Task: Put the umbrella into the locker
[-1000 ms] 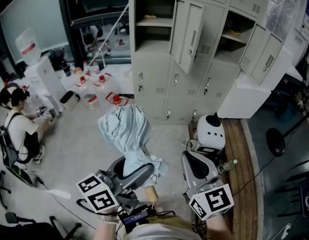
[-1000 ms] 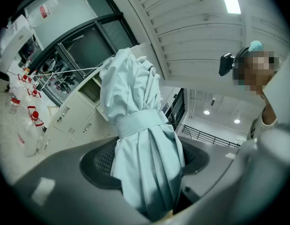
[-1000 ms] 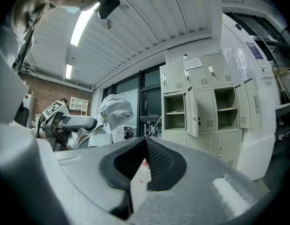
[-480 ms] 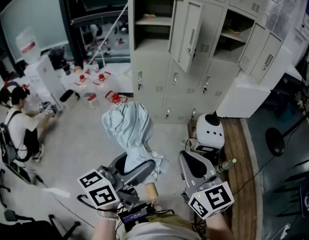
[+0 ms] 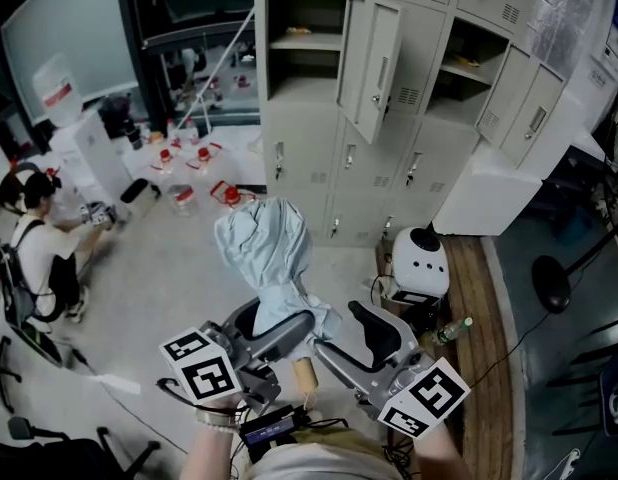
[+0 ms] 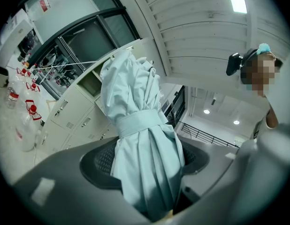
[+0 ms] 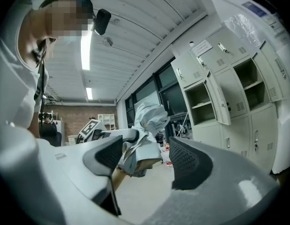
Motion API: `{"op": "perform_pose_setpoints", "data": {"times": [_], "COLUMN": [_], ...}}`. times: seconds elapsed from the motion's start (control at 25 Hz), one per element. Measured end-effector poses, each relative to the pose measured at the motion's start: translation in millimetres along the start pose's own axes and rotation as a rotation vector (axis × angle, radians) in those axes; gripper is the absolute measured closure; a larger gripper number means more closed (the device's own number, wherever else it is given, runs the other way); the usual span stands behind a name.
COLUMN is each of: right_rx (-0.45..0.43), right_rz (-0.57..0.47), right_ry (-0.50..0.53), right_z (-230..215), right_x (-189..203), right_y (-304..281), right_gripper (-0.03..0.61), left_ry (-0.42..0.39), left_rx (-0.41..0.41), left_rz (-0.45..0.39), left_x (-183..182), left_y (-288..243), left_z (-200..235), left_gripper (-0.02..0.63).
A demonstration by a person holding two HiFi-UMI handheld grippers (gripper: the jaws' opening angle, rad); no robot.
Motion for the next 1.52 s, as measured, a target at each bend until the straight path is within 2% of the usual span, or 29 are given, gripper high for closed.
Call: {"op": "perform_pose_setpoints", "data": {"times": [0.12, 0.28, 0.56, 0.72, 0.84, 1.2, 1.52], "right_rx": [-0.041, -0.076, -0.121, -0.162, -0.155, -0.135, -0.093], "right_rz": [0.024, 0.060, 0.067, 0.087, 0.077, 0.063, 0.073], "right_ry": [0.011, 0.035, 0.005, 0.040, 0.037, 0.040, 0.040], "right_z": [5.5, 9.7, 8.0, 13.6, 13.3, 7.2, -17.7], "right_x": [6.0, 17.8, 27.0, 29.6, 29.4, 33.9, 31.7], "right_y": [-3.6, -7.8, -7.0, -9.1, -8.3, -15.5, -42.3], "right_gripper": [0.239, 0.213, 0.210, 0.232, 0.236, 0.247, 0.250], "left_ry": [0.007, 0.010, 0.019, -0.005, -0.037, -0.022, -0.005], "left_rx": [0.001, 0.007, 0.012, 0.014, 0.002, 0.009, 0.030], "left_rz": [0.004, 0.015, 0.048, 0.084, 0.114, 0.121, 0.140], "left_x": [0.6, 2.9, 11.1, 14.6, 14.1, 14.1, -2.7], "left_y": [-4.6, -9.9, -17.4, -27.7, -29.7, -33.1, -51.1], "left_z": [-0.6, -3.4, -7.6, -14.9, -17.2, -5.0, 25.1], "left_gripper": [0.282, 0.282, 0.282, 0.282, 0.282, 0.282, 0.282]}}
Point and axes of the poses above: the fingertips, and each gripper's own axes: y backward along the fingers, z to its left, x out of its underside, the point moved 3 cm from there along y, backward along the fingers
